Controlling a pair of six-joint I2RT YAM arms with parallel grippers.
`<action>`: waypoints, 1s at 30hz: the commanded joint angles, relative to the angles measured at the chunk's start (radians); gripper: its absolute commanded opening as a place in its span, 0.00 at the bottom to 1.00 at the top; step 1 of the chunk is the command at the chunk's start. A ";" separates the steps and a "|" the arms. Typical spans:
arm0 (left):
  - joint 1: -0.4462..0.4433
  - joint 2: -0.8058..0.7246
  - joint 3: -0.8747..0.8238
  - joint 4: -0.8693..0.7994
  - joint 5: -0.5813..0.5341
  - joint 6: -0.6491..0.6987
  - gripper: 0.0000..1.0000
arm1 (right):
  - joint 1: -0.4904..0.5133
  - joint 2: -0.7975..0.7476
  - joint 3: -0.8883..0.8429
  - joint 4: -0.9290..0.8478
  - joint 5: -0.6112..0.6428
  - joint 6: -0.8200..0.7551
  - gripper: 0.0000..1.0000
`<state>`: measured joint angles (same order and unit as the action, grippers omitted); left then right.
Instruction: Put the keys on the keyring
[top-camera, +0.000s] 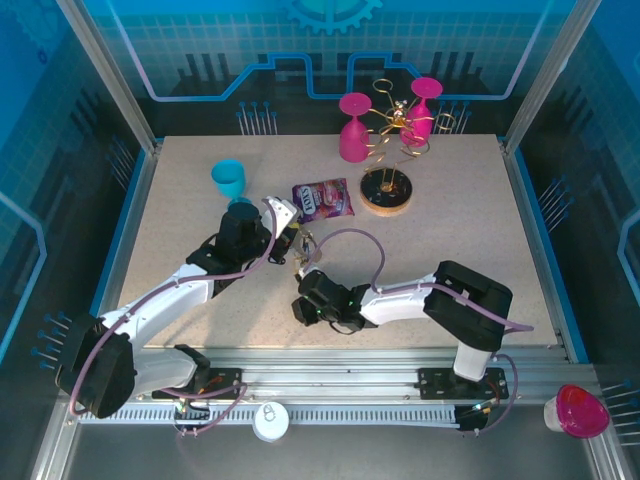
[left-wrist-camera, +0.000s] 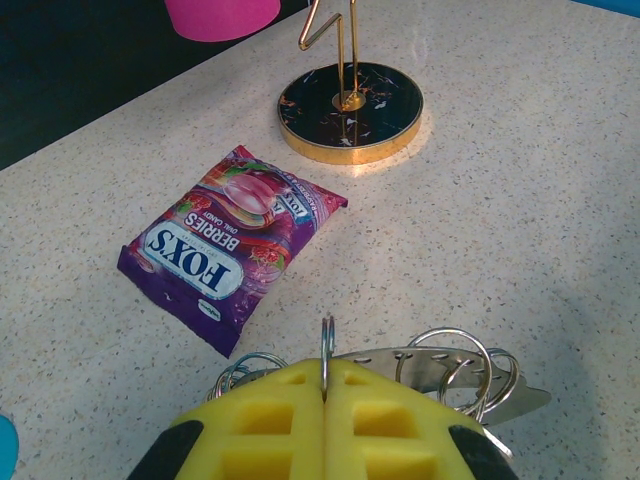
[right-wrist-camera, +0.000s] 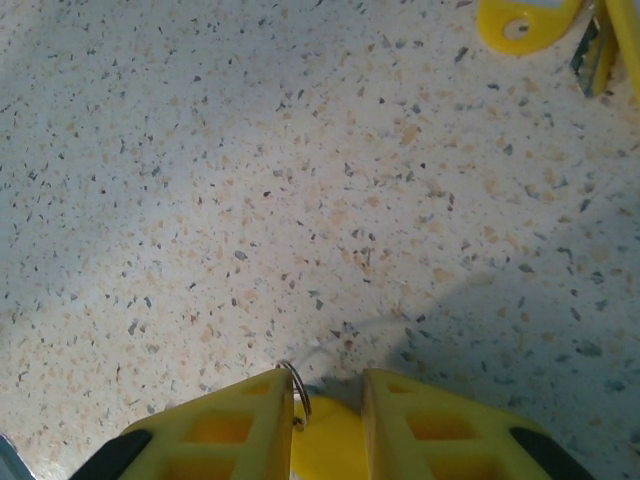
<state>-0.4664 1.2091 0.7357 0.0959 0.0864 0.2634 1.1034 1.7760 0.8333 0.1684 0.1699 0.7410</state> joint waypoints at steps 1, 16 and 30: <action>0.005 -0.026 -0.004 0.047 0.027 0.010 0.00 | -0.014 0.030 0.030 0.020 -0.017 0.018 0.25; 0.005 -0.023 -0.005 0.045 0.026 0.019 0.00 | -0.014 0.060 0.040 0.008 -0.043 -0.006 0.16; 0.005 -0.019 -0.004 0.038 0.026 0.030 0.00 | -0.044 -0.151 -0.085 -0.099 -0.032 -0.084 0.00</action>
<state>-0.4664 1.2091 0.7357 0.0956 0.0868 0.2714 1.0832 1.7081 0.7963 0.1547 0.1040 0.6865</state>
